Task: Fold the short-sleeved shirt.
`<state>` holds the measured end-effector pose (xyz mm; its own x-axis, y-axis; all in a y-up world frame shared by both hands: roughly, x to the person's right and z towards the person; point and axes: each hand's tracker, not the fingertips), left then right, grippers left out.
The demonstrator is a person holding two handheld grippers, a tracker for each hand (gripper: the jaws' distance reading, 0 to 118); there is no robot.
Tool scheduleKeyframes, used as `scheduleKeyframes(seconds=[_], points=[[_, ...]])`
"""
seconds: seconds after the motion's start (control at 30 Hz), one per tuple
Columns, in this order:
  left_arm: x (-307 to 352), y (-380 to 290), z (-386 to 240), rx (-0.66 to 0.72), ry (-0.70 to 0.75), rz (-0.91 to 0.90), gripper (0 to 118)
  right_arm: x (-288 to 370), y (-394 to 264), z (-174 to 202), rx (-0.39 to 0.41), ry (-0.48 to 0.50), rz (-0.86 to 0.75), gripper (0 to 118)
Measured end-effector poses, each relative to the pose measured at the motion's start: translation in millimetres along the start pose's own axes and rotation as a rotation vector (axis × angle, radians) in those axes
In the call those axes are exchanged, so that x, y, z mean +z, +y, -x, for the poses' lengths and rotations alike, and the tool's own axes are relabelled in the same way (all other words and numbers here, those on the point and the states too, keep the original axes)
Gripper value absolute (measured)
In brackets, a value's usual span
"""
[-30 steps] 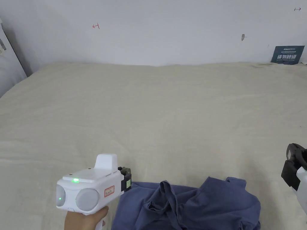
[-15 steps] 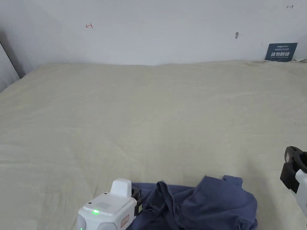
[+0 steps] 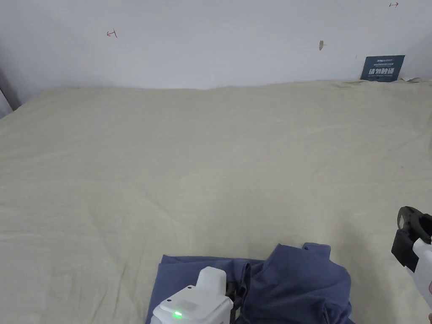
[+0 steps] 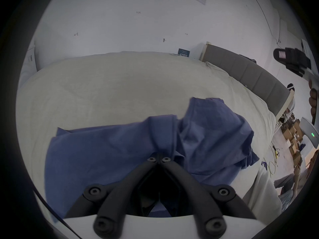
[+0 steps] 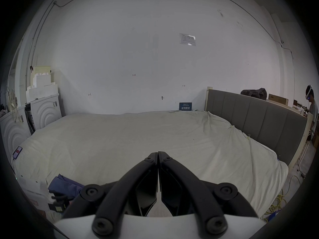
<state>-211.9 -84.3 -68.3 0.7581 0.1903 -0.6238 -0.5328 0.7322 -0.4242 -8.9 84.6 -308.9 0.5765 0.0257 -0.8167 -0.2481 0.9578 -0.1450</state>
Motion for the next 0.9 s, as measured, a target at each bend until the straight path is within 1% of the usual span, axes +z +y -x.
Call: scheduleKeyframes(seconds=[0.2,0.53,0.67,0.77,0.9], points=[[-8.6,0.6,-9.8,0.038,-0.014,0.023,0,5.1,0.9,-2.3,0.003,-0.008,0.004,0],[-4.9,4.8,-4.4,0.049,-0.024,0.022,0,5.7,1.7,-2.7,0.000,-0.013,0.005,0],[13.8,23.2,-6.5,0.061,-0.054,-0.013,0,5.7,5.3,0.7,0.000,-0.008,-0.003,0],[29.4,40.0,-3.5,0.039,-0.060,-0.043,0,5.3,7.8,2.8,0.001,-0.002,-0.008,0],[54.2,65.5,14.0,0.039,-0.100,-0.070,0,4.7,10.5,4.7,0.005,0.003,-0.015,0]])
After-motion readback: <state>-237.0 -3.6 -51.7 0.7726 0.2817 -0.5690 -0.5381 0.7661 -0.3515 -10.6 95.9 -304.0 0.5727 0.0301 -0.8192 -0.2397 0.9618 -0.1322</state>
